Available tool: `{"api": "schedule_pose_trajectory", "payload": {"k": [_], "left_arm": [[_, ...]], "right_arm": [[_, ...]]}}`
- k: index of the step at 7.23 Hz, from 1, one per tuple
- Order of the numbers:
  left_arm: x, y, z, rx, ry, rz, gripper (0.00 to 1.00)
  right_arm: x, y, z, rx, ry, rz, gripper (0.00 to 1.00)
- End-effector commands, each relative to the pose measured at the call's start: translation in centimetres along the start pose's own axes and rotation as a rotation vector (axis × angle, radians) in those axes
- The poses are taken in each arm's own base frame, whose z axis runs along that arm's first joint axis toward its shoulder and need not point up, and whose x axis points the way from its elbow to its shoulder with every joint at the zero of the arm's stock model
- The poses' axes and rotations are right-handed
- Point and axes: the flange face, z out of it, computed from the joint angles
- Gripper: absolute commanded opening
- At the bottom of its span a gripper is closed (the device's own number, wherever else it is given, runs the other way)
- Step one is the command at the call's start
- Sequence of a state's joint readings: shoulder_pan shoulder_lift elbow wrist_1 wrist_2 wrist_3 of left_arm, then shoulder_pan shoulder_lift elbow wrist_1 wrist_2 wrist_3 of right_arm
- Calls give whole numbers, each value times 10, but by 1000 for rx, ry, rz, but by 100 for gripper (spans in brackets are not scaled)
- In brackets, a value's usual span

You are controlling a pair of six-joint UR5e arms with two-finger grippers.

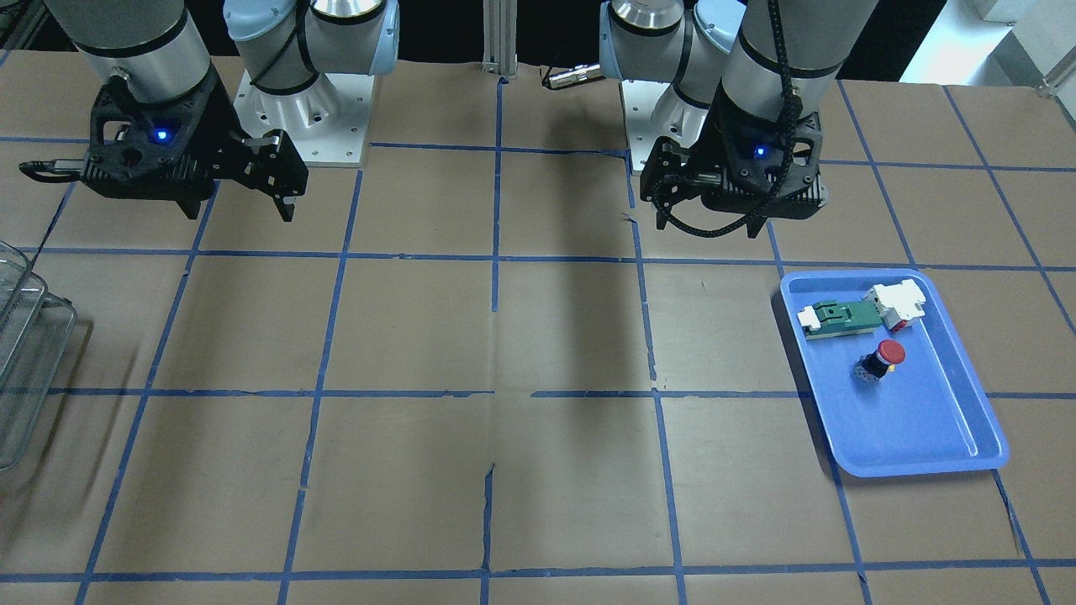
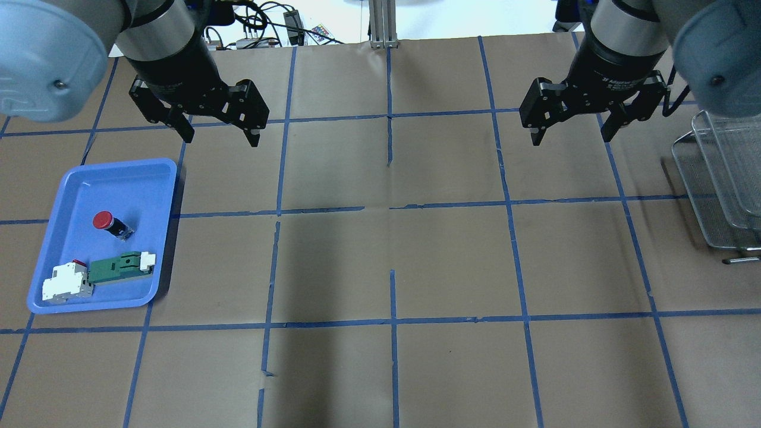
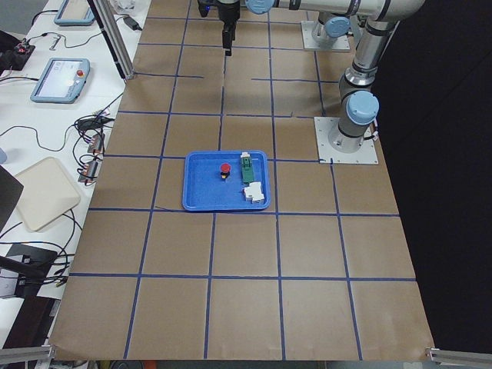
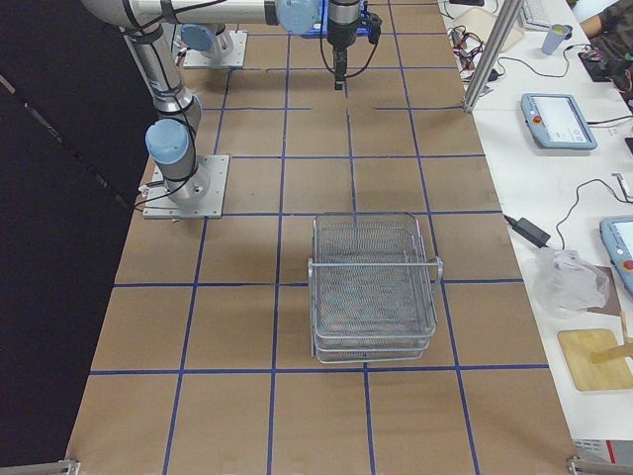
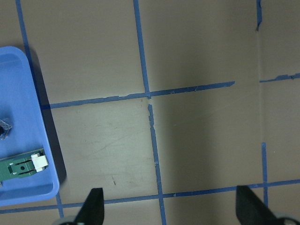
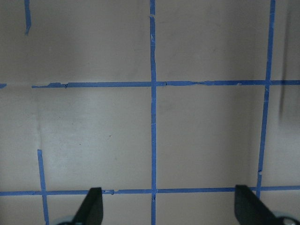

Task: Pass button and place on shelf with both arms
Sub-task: 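Move the left gripper down over the red push button in the blue tray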

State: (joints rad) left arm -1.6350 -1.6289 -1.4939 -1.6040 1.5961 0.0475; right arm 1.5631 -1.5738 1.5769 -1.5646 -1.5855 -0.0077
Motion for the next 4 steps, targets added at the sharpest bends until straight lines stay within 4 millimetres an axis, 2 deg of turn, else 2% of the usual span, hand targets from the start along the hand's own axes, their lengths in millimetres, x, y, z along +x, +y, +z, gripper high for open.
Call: {"api": "schedule_pose_trajectory", "payload": {"k": [1, 2, 3, 4], "left_arm": [[-5, 0, -1, 2, -7, -7, 100], [-21, -4, 3, -6, -12, 9, 100], [-50, -15, 19, -36, -7, -6, 100], [-85, -18, 39, -64, 2, -34, 100]], "right_arm": [[0, 0, 0, 0, 1, 0, 100], [0, 0, 0, 0, 1, 0, 100], [0, 0, 0, 0, 1, 0, 100], [-3, 3, -2, 5, -5, -1, 100]]}}
